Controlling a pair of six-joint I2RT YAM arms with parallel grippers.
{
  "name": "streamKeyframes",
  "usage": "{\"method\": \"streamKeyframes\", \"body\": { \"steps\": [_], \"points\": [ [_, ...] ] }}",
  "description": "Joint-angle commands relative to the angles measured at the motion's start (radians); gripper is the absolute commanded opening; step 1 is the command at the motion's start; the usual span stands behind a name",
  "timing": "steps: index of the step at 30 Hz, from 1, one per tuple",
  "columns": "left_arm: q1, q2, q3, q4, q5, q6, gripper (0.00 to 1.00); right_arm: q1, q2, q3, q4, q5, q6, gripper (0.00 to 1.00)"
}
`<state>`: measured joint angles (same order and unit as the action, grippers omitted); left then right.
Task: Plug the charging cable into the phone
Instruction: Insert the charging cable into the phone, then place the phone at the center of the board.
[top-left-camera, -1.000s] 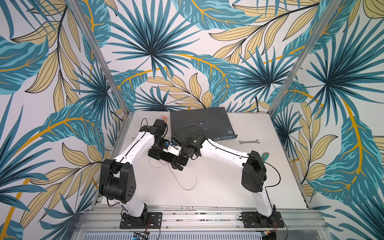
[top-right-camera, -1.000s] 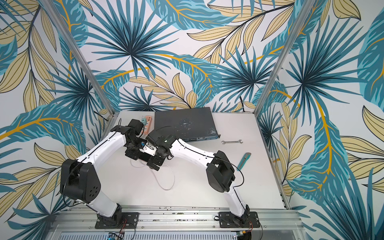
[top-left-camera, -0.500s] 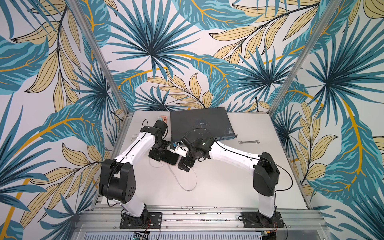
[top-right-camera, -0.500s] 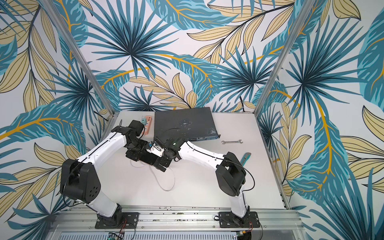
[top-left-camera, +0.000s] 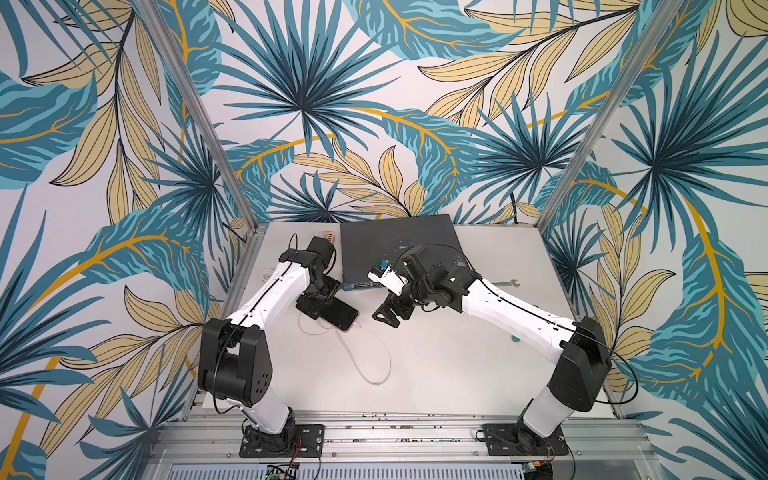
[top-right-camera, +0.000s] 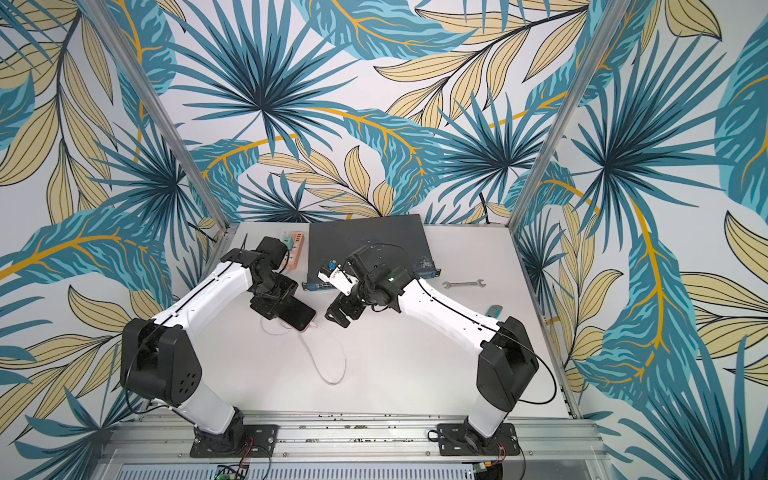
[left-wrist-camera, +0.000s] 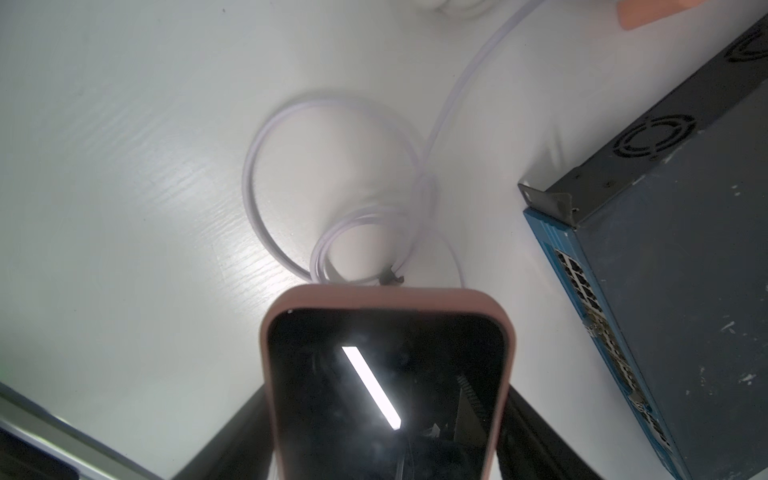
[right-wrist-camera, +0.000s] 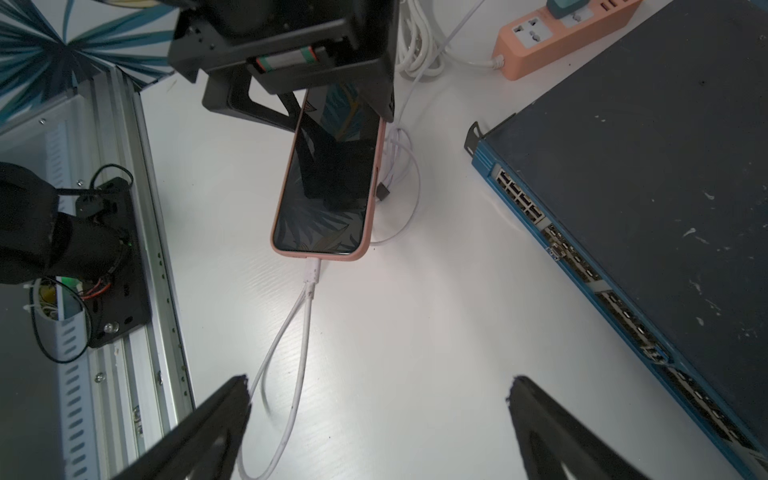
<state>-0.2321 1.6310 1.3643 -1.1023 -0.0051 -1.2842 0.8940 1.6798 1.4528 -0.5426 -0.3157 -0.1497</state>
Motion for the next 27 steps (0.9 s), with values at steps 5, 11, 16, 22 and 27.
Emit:
{"method": "streamKeyframes", "body": {
  "steps": [5,11,16,22,27],
  "points": [
    [-0.001,-0.003,0.071,-0.024,0.004,0.138,0.00,-0.143,-0.067,-0.062,0.111,-0.190,0.144,1.00],
    [-0.045,0.063,0.188,-0.038,0.031,0.280,0.00,-0.231,-0.125,-0.148,0.187,-0.240,0.229,1.00],
    [-0.112,0.161,0.311,-0.059,0.077,0.370,0.00,-0.292,-0.162,-0.202,0.206,-0.228,0.294,1.00],
    [-0.198,0.249,0.442,-0.091,0.052,0.464,0.00,-0.369,-0.233,-0.291,0.227,-0.196,0.364,1.00],
    [-0.261,0.334,0.548,-0.154,0.035,0.541,0.00,-0.427,-0.283,-0.361,0.237,-0.184,0.399,1.00]
  ]
}}
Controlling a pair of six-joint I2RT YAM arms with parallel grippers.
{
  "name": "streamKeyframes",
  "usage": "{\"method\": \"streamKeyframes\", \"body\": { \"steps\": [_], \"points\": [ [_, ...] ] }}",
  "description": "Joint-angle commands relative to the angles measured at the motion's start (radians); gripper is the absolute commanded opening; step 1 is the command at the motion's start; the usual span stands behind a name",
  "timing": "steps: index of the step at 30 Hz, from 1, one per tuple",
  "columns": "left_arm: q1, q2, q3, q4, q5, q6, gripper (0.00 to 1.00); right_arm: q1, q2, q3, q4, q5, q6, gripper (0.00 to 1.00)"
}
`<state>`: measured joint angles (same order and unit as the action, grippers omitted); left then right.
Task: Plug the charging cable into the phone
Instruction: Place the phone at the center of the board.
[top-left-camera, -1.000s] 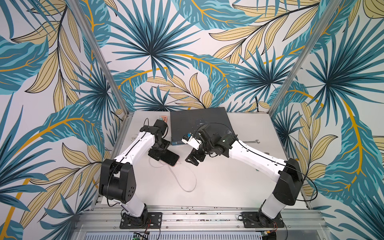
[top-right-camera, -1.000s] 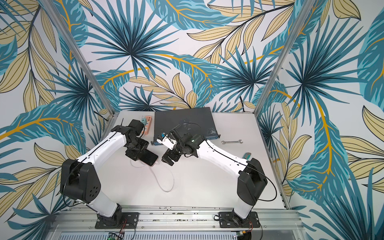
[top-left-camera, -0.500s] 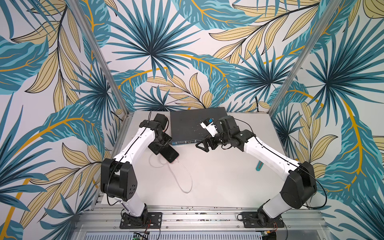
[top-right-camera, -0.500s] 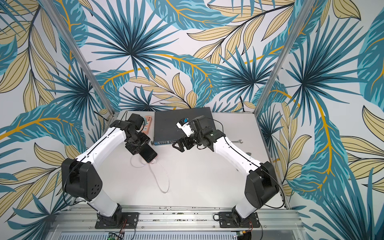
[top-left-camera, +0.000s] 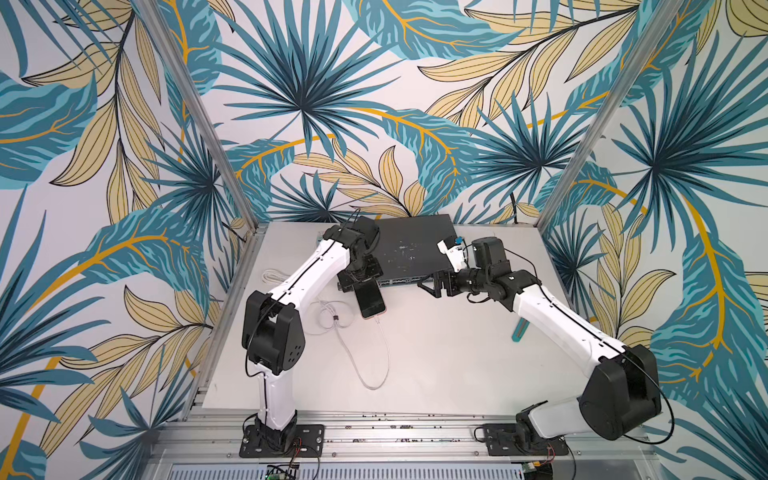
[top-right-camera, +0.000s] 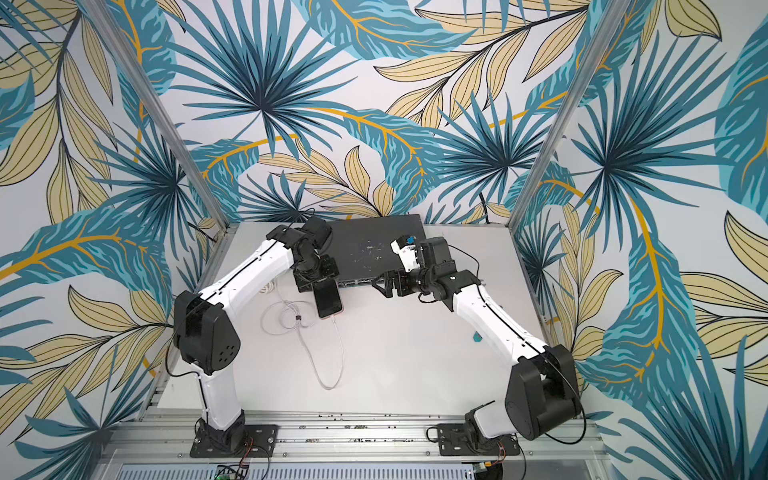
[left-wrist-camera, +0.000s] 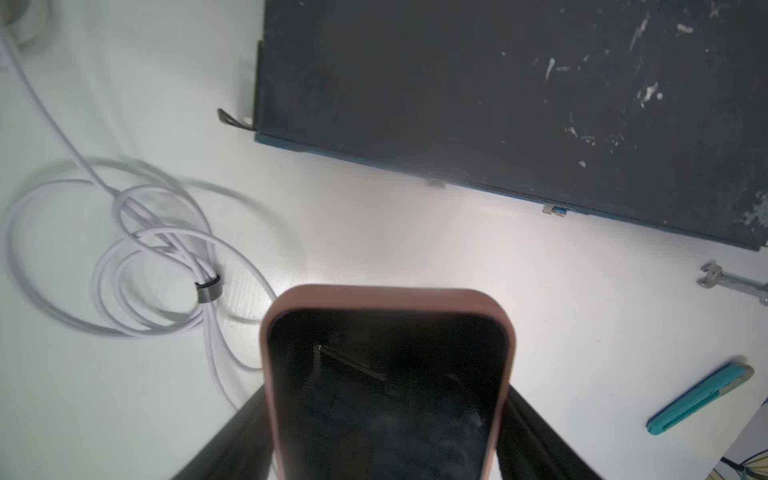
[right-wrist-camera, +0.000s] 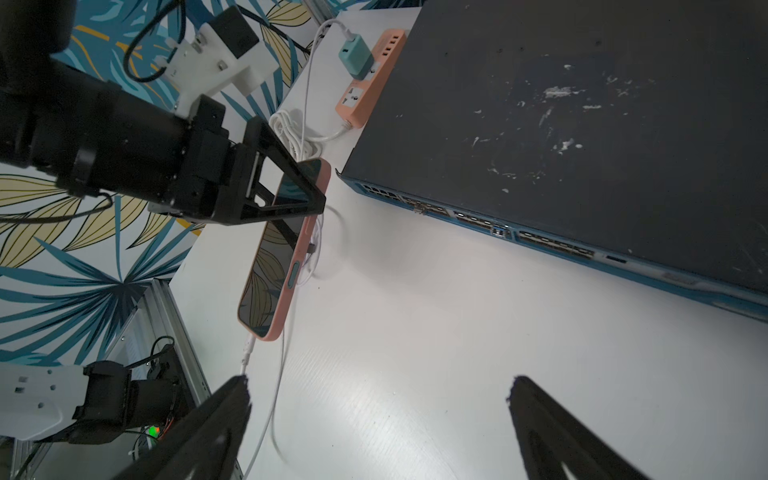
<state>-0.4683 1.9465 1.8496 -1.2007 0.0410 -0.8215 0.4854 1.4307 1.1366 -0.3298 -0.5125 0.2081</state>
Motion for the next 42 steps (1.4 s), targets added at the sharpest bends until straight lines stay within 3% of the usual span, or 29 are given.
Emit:
{"method": "streamKeyframes", "body": {
  "steps": [1,20,42],
  "points": [
    [-0.036,0.039,0.081,-0.069,-0.009,0.091,0.00,-0.028,-0.044,-0.060,0.032,0.011,0.049,0.99],
    [-0.196,0.382,0.452,-0.111,-0.020,0.133,0.00,-0.113,-0.104,-0.147,0.055,-0.016,0.062,1.00],
    [-0.235,0.556,0.518,-0.048,0.080,0.092,0.00,-0.223,-0.236,-0.325,0.068,-0.030,0.065,1.00]
  ]
}}
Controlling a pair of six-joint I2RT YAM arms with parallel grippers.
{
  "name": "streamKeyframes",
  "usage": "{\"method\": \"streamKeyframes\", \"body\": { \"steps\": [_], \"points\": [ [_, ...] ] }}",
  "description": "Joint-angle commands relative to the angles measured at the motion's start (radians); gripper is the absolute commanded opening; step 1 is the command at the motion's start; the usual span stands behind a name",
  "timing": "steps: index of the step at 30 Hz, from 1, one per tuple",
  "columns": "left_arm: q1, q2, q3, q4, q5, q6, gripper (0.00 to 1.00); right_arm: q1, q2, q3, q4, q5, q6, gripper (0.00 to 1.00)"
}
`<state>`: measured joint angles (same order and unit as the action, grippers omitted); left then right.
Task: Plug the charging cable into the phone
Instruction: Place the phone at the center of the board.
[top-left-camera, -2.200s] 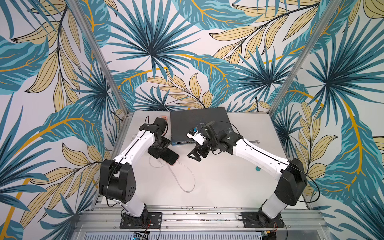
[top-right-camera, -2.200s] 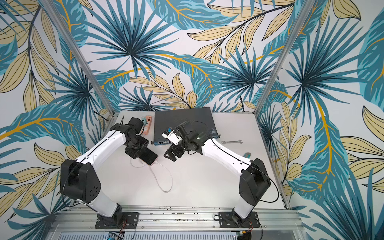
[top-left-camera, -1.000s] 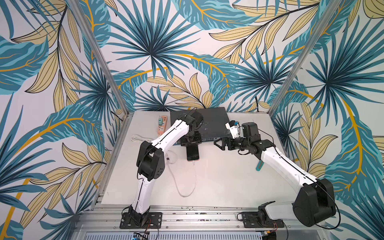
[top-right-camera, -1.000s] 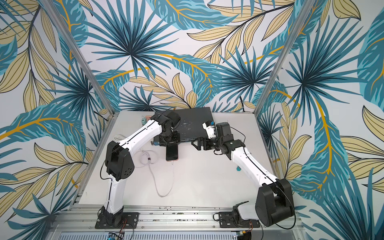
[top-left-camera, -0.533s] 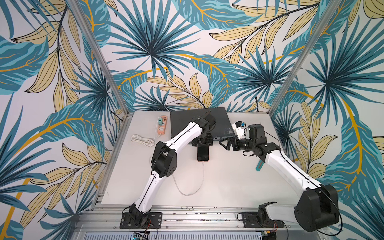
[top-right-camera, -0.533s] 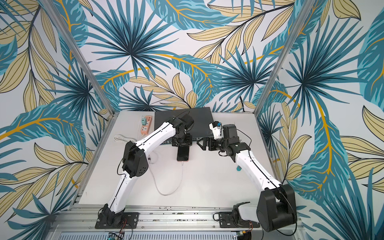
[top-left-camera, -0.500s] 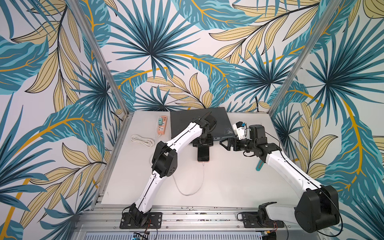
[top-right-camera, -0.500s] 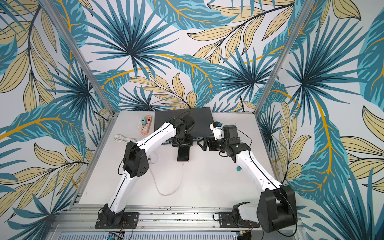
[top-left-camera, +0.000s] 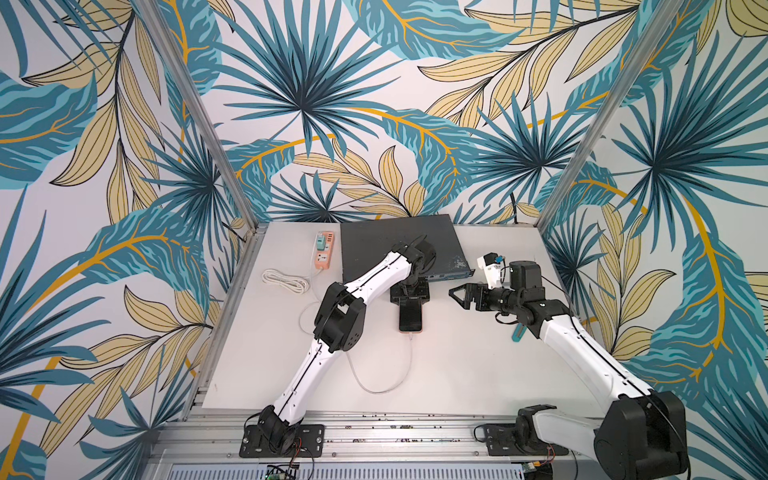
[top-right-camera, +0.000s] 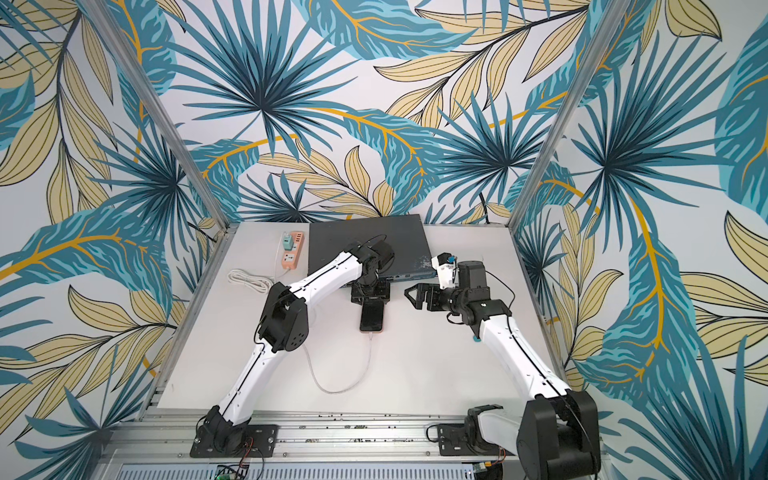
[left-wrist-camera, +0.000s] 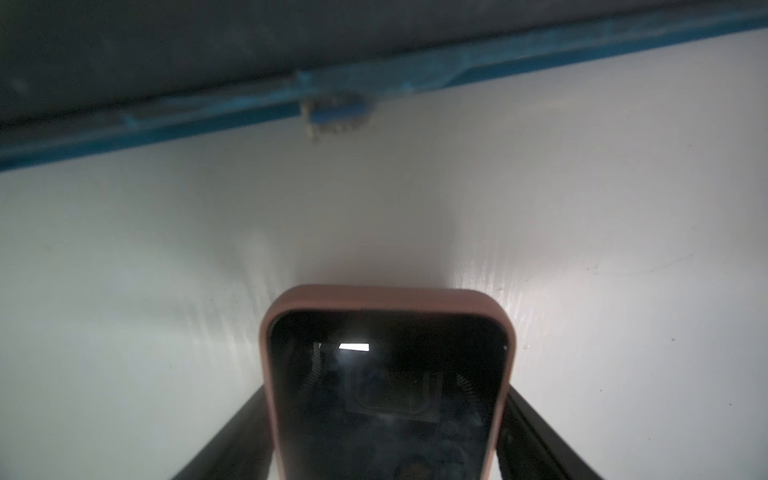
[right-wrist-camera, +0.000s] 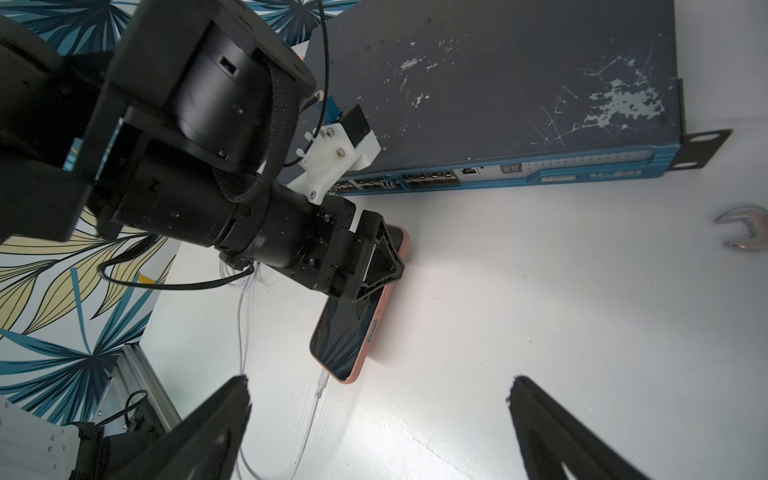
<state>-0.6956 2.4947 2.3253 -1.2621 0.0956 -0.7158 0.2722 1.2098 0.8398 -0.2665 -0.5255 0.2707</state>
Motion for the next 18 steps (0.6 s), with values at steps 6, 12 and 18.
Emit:
{"method": "streamKeyframes", "body": {
  "steps": [6,12,18],
  "points": [
    [-0.020,0.014,0.032,-0.004,0.009,-0.003,0.00,-0.022,-0.002,-0.036,0.014,-0.027,-0.003,1.00],
    [-0.030,0.013,-0.019,-0.017,0.001,0.011,0.00,-0.030,0.044,-0.028,0.029,-0.054,-0.015,1.00],
    [-0.038,0.019,-0.028,-0.014,-0.003,0.013,0.00,-0.037,0.065,-0.004,0.020,-0.060,-0.030,1.00]
  ]
}}
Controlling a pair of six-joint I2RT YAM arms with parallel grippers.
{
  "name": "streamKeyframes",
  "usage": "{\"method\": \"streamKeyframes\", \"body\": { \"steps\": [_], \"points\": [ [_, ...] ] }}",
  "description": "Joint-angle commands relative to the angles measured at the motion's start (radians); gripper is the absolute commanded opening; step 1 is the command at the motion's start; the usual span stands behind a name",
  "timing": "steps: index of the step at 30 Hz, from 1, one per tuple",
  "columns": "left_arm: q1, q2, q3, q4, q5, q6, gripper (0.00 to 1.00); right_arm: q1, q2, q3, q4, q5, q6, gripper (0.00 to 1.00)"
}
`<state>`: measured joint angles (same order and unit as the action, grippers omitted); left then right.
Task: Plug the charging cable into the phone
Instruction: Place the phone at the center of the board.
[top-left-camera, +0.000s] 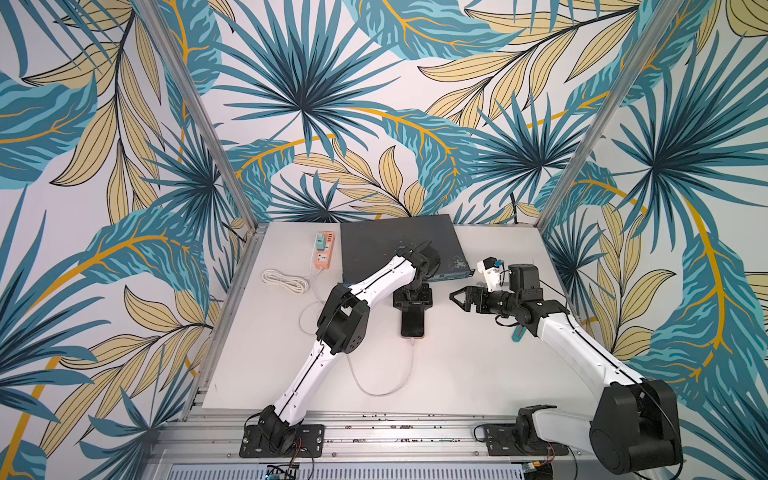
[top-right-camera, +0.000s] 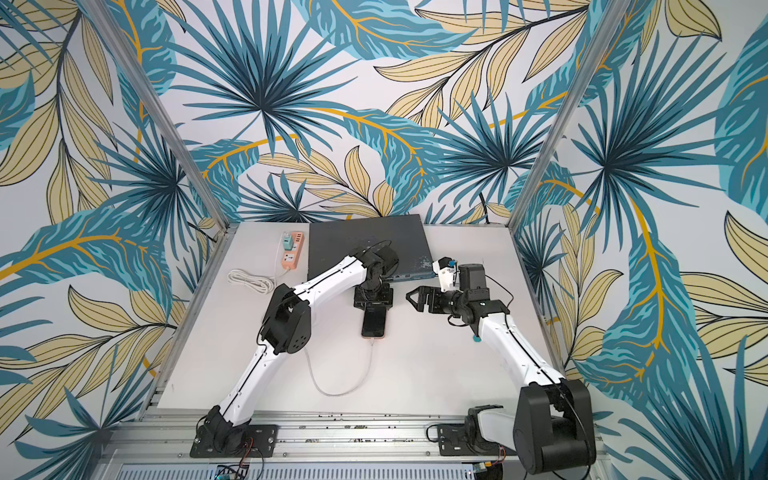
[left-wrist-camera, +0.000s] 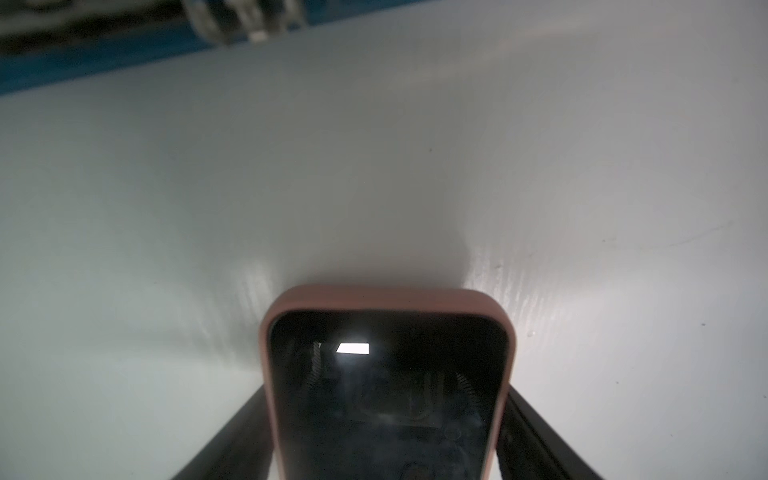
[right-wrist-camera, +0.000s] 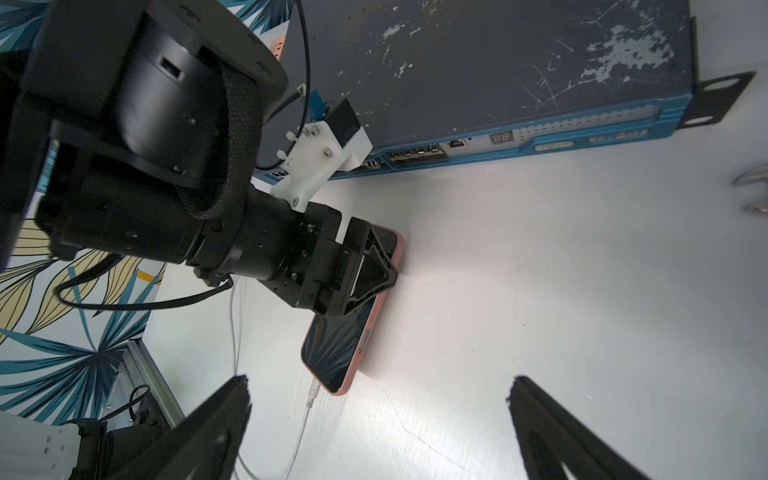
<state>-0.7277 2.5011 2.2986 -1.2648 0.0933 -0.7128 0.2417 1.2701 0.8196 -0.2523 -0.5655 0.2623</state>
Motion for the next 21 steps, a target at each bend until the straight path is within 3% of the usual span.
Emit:
{"method": "streamKeyframes", "body": {
  "steps": [1,6,14,21],
  "points": [
    [-0.005,0.013,-0.001,-0.007,0.001,0.010,0.00,-0.008,0.005,0.014,0.008,-0.022,-0.019,1.00],
    [-0.008,0.020,-0.001,-0.001,0.016,0.005,0.03,-0.015,0.003,-0.006,0.022,-0.031,-0.012,1.00],
    [-0.019,0.012,0.016,-0.010,-0.011,-0.001,0.99,-0.036,0.004,-0.016,0.037,-0.050,-0.029,1.00],
    [-0.019,-0.017,0.022,-0.033,-0.056,-0.006,1.00,-0.047,0.003,-0.017,0.043,-0.068,-0.035,1.00]
  ]
}}
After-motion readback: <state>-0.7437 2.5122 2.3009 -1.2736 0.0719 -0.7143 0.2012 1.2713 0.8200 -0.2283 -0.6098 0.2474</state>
